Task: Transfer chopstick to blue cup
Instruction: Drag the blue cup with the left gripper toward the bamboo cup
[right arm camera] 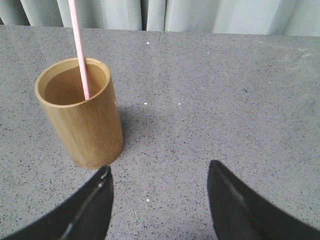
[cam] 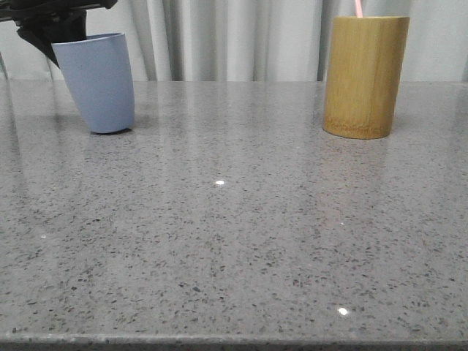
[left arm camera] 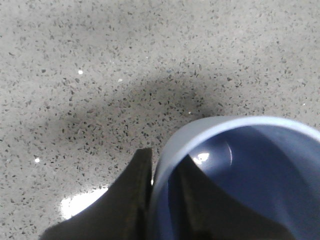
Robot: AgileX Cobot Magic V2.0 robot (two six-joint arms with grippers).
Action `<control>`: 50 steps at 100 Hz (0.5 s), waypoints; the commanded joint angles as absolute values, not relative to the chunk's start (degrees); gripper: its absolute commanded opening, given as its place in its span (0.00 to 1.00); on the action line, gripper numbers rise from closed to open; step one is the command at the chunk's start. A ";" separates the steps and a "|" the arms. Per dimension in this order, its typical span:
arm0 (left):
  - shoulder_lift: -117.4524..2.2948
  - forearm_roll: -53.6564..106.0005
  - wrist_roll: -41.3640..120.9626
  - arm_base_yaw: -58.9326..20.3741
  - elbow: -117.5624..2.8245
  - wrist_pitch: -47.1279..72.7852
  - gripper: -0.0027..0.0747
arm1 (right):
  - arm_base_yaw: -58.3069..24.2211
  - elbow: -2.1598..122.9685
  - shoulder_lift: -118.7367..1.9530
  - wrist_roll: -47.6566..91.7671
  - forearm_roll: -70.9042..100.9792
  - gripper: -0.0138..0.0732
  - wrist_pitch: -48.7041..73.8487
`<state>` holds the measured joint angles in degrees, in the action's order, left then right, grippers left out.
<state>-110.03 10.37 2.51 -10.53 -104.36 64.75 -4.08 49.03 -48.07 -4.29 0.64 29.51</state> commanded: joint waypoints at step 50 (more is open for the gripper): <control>-107.32 14.56 2.39 -21.25 -109.72 59.05 0.01 | -4.11 51.02 -47.90 -3.92 0.00 0.66 25.81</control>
<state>-110.51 13.10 2.51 -19.48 -107.71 62.33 -4.08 49.03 -48.07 -4.29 0.64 29.51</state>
